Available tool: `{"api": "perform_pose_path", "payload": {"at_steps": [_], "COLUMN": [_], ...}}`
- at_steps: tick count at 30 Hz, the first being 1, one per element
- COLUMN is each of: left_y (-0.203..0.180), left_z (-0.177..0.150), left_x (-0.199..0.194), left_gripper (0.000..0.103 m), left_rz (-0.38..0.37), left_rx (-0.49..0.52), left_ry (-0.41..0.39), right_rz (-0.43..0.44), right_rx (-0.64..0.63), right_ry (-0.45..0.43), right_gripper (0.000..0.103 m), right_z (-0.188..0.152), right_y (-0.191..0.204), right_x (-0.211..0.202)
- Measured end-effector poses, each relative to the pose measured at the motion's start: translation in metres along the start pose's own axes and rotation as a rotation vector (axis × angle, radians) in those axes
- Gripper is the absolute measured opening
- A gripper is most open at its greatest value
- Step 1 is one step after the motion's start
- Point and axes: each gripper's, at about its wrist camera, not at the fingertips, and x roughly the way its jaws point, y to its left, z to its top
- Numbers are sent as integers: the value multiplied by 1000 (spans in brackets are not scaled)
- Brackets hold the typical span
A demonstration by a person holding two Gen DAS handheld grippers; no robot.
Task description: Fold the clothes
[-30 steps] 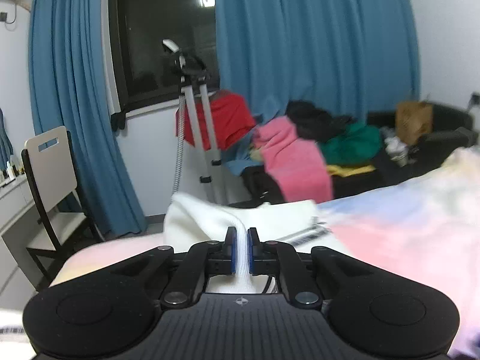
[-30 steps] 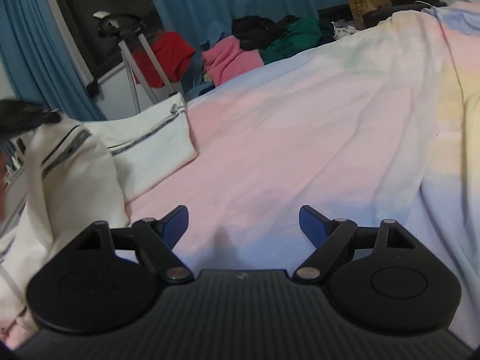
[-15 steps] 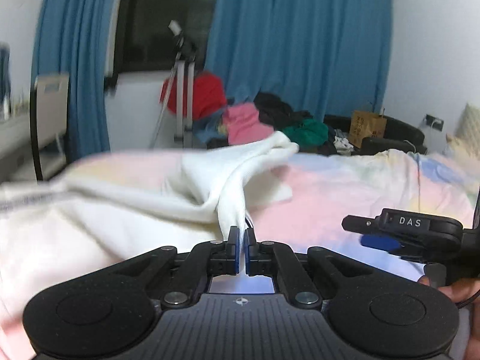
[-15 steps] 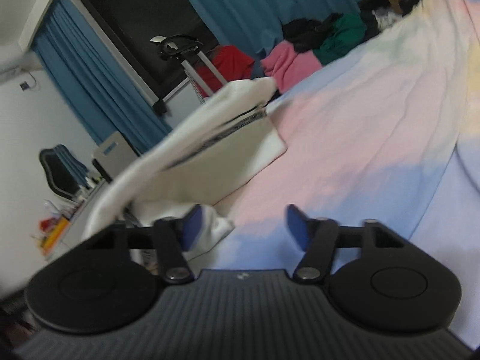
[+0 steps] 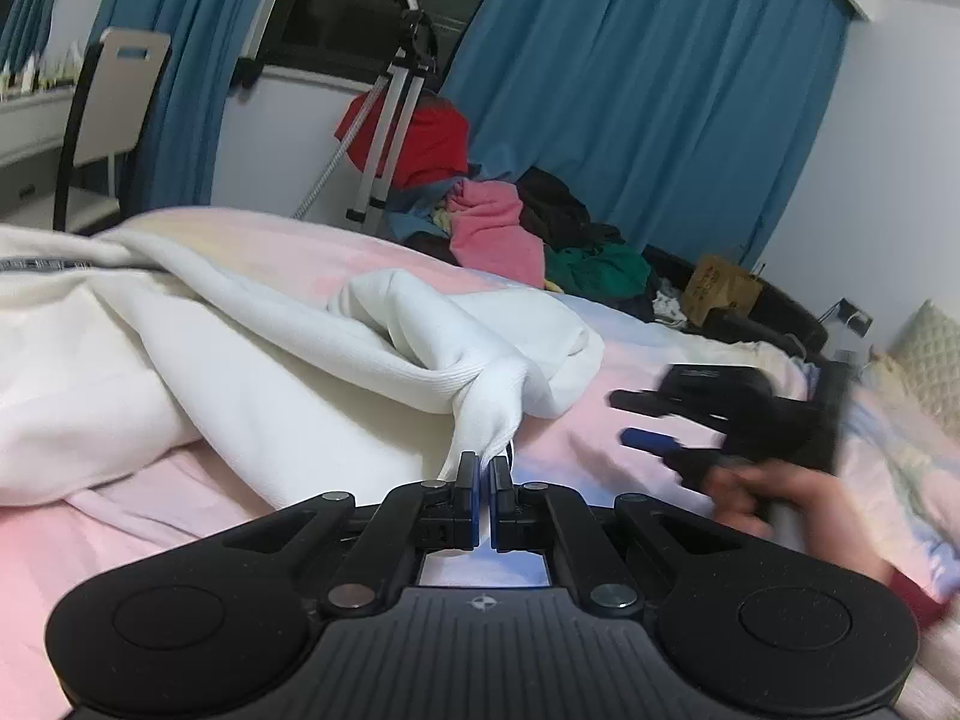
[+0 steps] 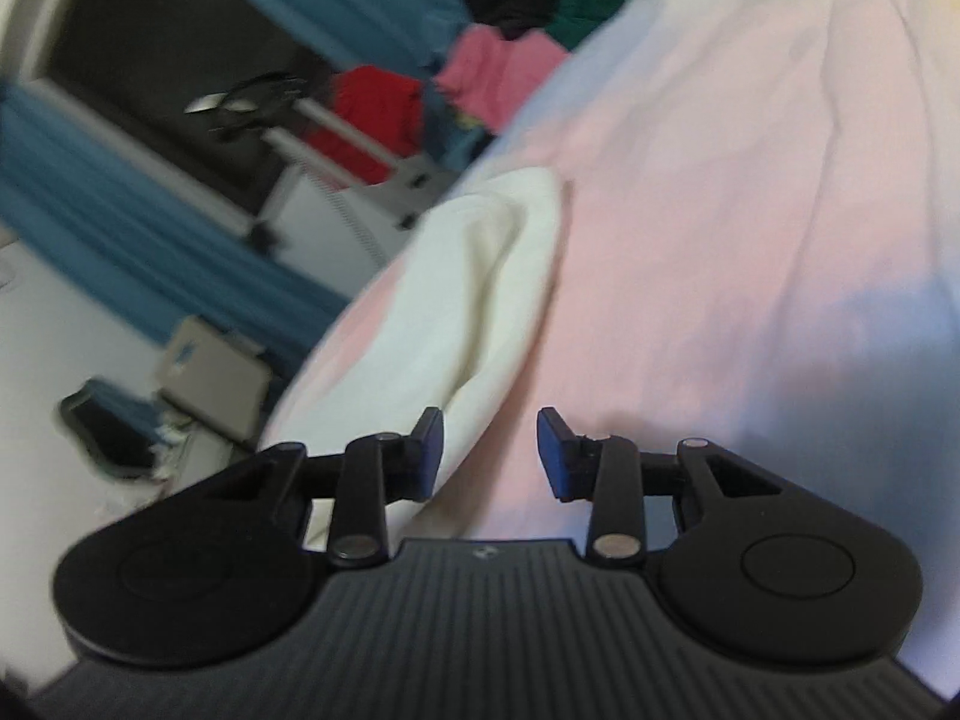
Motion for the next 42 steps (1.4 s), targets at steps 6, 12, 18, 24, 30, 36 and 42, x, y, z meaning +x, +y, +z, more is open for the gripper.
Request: {"api": "perform_pose_path", "payload": {"at_steps": [6,12,18,24,30,36,42], "left_y": [28,38,34,12,-21,-54,-60], "left_z": [0,4,-1,-11,-32,-63,-74], "left_x": [20,44,63,63,64,76,83], "left_gripper": [3,3,3,3,4,4,4], "left_rz": [-65,-86,-103,-104,-129,-135,-112], "left_rx": [-112,-80,-58,57,198,351,383], "left_ry": [14,-30,-23,-38,12,97,126], "right_rz": [-104,-140,-152,-183,-289,-391,-300], "right_rx": [4,-61,-96,-59,38,230,428], "right_ry": [-38,-108,-202,-320,-488,-432,-380], "right_gripper": [38,36,9,8,8,8,8], "right_z": [31,48,67,93,110,87,78], "right_y": [-3,9,22,-2,-65,-154,-193], "right_x": [79,117,109,31,-83,-143,-156]}}
